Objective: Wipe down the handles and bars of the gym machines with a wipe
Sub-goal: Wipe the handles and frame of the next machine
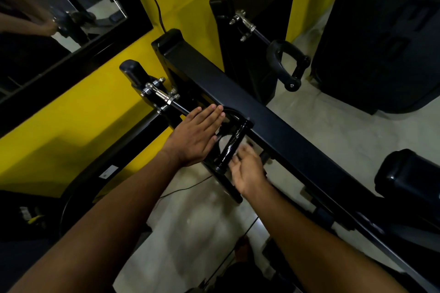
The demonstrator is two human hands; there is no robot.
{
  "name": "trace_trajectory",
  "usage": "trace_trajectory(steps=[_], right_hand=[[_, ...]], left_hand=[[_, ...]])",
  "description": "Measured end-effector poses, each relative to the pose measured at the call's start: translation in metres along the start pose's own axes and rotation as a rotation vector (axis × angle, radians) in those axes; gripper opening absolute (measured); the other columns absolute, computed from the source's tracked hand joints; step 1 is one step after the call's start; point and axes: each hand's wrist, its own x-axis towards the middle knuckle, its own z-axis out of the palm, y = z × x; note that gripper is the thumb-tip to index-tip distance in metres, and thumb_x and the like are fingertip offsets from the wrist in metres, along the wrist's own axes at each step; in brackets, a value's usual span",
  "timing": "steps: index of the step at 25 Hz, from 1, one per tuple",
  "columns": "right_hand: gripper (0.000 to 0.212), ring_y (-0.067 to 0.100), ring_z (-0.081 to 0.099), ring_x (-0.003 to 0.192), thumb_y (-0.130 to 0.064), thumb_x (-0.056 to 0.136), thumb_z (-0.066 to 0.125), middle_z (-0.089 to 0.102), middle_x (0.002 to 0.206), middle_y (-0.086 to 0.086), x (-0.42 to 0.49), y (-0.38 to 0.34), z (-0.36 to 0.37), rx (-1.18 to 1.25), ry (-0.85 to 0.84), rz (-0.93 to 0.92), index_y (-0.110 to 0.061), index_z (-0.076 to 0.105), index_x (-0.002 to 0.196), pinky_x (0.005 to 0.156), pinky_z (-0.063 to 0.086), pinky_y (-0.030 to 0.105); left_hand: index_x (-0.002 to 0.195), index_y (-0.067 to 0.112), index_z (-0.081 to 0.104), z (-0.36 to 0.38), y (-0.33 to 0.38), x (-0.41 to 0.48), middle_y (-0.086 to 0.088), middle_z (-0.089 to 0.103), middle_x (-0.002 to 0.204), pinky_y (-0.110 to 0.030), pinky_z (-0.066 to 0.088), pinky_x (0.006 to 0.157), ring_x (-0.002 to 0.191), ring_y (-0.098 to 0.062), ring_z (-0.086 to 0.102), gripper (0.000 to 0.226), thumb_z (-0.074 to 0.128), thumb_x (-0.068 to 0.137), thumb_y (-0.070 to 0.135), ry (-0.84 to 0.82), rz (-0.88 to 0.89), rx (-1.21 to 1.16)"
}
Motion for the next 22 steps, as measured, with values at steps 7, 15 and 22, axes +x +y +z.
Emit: trace_trajectory(steps=[7,15,22], right_hand=[[0.033,0.024,0.065,0.11,-0.006,0.105,0.037,0.063,0.127,0.017,0.013,-0.007,-0.006,0.001,-0.039,-0.036,-0.011,0.05,0.134,0.1,0.049,0.04],[0.006,0.012,0.062,0.092,-0.015,0.101,0.048,0.063,0.11,0.005,-0.017,0.033,-0.01,-0.86,0.154,-0.49,-0.016,0.053,0.105,0.069,0.049,0.019],[0.031,0.024,0.042,0.138,-0.011,0.097,0.056,0.054,0.139,0.014,0.004,0.019,-0.05,-1.646,-0.559,-1.132,-0.01,0.057,0.127,0.111,0.04,0.043]], left_hand=[[0.154,0.009,0.023,0.0,0.0,-0.001,-0.008,0.019,0.161,-0.042,0.014,0.12,0.15,-0.022,0.013,0.062,0.027,0.099,0.037,-0.004,-0.011,0.006],[0.154,0.011,0.021,-0.002,0.0,0.0,-0.007,0.017,0.161,-0.04,0.011,0.121,0.15,-0.021,0.012,0.063,0.026,0.099,0.039,-0.021,-0.016,0.004],[0.155,0.013,0.014,0.001,-0.002,-0.001,-0.005,0.01,0.162,-0.042,0.01,0.121,0.15,-0.019,0.005,0.062,0.016,0.1,0.043,-0.051,-0.012,-0.016]])
